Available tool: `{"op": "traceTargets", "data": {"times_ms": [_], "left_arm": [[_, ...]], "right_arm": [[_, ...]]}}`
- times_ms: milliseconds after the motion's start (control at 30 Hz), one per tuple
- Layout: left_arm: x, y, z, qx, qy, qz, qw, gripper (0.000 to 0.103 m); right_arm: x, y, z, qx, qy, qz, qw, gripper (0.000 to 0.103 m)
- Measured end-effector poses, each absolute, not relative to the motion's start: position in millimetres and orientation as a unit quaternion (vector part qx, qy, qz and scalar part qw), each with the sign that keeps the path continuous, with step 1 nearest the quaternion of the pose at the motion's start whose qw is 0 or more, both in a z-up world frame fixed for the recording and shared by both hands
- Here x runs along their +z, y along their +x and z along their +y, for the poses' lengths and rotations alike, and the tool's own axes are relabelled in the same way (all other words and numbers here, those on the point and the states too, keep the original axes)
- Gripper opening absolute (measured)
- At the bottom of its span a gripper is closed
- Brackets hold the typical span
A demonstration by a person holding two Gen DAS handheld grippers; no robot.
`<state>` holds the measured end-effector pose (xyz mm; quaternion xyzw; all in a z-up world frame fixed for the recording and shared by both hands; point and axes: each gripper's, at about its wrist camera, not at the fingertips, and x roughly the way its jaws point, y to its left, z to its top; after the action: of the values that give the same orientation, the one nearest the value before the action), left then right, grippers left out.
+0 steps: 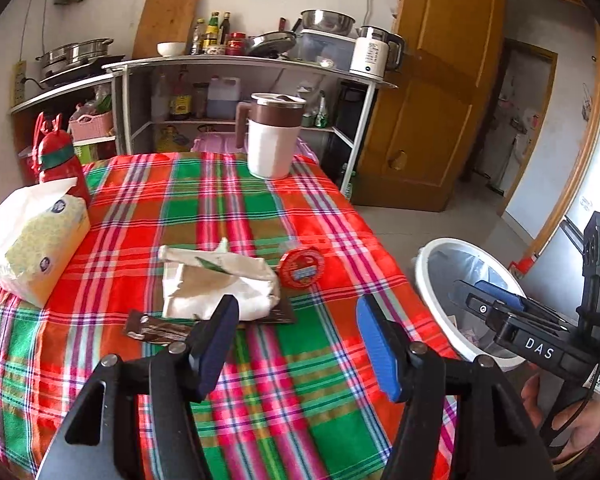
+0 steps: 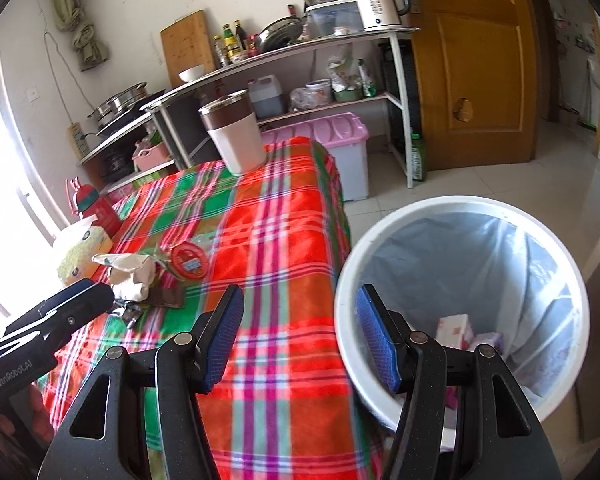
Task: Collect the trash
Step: 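Move both open tools back over the table, then grasp the white paper bag with the left tool while the right tool grasps the red round lid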
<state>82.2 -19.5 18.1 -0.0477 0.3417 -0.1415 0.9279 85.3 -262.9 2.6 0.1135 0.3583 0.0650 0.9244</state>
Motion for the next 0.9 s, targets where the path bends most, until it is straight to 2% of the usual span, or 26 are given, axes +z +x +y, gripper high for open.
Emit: {"op": "traceTargets", "data": {"times_ms": [333, 900], "left_arm": [[-1.1, 106.4, 43.4, -0.108, -0.083, 0.368, 0.920, 0.070], [6.2, 163.2, 57.2, -0.172, -0.118, 0.372, 0.905, 0.074]], "right_arm": [[-0.8, 129.6, -208.3, 0.108, 0.111, 0.371, 0.916, 0.060], [-27.0, 199.9, -168.3, 0.129, 0.120, 0.429, 0.886, 0.060]]}}
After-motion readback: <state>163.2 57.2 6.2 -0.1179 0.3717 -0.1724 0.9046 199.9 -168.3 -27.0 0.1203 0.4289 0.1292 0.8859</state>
